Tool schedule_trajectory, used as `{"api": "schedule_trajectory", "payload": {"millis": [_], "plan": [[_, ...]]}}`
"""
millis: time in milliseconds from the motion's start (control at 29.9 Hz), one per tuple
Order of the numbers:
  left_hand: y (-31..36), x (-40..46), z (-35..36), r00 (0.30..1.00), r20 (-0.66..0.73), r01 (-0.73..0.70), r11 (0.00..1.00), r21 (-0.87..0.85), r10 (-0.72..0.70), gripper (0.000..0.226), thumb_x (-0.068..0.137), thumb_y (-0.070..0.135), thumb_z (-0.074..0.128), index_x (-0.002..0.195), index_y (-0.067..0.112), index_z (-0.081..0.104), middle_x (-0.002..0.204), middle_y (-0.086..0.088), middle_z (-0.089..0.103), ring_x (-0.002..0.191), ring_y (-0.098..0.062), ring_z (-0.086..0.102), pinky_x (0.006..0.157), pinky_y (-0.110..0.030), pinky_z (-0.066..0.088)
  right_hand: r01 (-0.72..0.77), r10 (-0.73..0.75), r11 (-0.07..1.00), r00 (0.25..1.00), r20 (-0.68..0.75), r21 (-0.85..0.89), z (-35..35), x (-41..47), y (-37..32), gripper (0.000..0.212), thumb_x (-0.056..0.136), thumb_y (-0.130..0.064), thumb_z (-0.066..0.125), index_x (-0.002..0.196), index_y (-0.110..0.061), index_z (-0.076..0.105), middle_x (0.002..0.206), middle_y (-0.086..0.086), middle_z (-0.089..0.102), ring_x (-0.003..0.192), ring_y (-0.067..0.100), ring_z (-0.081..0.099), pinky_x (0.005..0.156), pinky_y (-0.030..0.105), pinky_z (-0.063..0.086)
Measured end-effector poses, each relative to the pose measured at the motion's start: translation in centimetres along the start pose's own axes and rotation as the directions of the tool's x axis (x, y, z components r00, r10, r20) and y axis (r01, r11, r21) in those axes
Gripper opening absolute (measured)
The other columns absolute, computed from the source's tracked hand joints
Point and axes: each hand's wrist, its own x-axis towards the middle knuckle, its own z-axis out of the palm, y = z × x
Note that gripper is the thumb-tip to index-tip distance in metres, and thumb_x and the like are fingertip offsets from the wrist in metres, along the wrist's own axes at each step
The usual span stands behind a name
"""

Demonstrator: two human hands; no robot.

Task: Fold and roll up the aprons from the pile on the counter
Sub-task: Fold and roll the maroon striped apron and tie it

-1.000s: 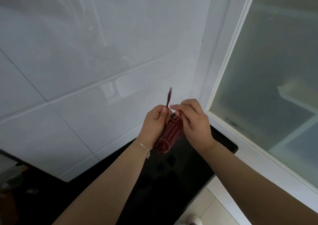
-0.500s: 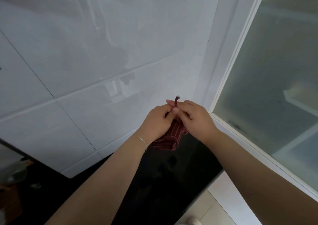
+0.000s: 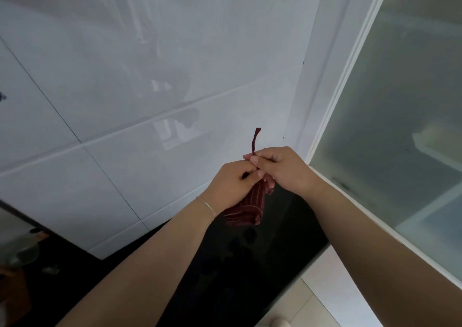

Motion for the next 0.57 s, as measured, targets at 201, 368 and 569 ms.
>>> {"api": "schedule_trajectory", "payload": {"millis": [201,368,569], "plan": [[0.2,0.3,-0.4,0.972,-0.105,0.170,0.938,-0.302,-0.210,0.027,0.097,0.026,0.054,0.076,0.021,0.071,0.077,-0.001,0.071,0.070,-0.012,0.065,0.071,-0.025,0.051,-0.065,0.062,0.994,0.998,-0.033,-0.093,-0.3,-0.2,-0.1,0.022,0.095,-0.021,0.056,0.115,-0.019,0.065,0.064,0.000,0.067,0.072,0.010,0.066,0.080,0.022,0.048],[-0.1,0.3,-0.2,0.926,0.033,0.318,0.730,-0.605,-0.376,0.012,0.090,0.012,0.062,0.084,0.010,0.072,0.081,-0.003,0.069,0.062,-0.003,0.056,0.065,-0.018,0.045,-0.141,0.068,0.848,0.985,-0.159,-0.511,0.4,-0.6,-1.5,0.026,0.093,-0.038,0.056,0.093,-0.015,0.066,0.082,0.002,0.066,0.080,0.017,0.061,0.070,0.027,0.045],[-0.7,0.8,-1.3,0.925,0.116,0.346,0.677,-0.649,-0.362,0.013,0.083,-0.003,0.064,0.085,0.009,0.070,0.085,-0.005,0.070,0.081,-0.014,0.064,0.089,-0.031,0.050,0.205,-0.302,0.796,0.950,-0.080,-0.570,1.2,-1.0,1.6,0.015,0.088,-0.029,0.065,0.085,-0.014,0.063,0.091,-0.007,0.050,0.085,0.011,0.051,0.077,0.027,0.045]]}}
